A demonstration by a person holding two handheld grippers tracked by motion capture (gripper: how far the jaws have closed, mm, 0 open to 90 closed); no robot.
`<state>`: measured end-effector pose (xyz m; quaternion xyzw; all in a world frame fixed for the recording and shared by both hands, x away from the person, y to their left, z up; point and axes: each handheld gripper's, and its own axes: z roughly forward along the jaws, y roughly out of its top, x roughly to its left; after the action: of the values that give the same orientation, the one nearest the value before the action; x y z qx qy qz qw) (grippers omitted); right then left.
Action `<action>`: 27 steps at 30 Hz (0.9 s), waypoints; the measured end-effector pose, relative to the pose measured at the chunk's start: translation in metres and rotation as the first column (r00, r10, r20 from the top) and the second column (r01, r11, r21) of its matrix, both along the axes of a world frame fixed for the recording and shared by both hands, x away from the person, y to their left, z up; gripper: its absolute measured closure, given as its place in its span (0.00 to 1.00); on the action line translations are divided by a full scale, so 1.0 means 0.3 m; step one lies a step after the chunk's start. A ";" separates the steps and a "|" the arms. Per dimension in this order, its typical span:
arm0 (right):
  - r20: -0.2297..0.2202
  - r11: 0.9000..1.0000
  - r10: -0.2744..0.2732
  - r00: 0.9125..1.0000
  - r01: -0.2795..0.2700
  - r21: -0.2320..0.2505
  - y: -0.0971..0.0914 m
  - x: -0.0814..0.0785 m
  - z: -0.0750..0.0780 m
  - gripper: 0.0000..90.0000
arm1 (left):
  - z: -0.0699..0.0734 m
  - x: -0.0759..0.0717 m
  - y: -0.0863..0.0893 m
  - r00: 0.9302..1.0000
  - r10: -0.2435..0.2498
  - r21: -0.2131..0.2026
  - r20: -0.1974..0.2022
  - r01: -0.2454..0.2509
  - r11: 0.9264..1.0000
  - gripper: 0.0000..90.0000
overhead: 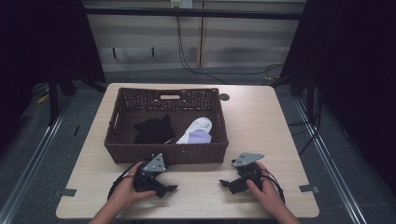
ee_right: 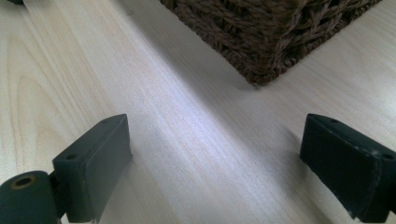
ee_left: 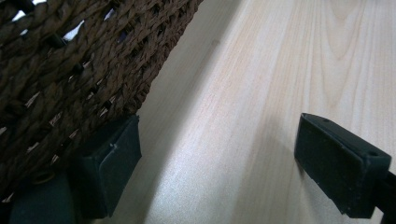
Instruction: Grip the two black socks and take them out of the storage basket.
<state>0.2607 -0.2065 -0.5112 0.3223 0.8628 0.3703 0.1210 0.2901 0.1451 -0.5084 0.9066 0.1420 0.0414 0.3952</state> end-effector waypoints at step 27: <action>0.003 1.000 -0.006 1.000 0.006 0.000 -0.001 -0.002 0.000 0.09 | 0.167 -0.026 -0.014 0.994 -0.016 0.211 -0.111 0.039 0.977 0.19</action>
<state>0.2600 -0.2068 -0.5111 0.3242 0.8616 0.3705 0.1232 0.2824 0.1410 -0.4584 0.9464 0.1455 0.0017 0.2883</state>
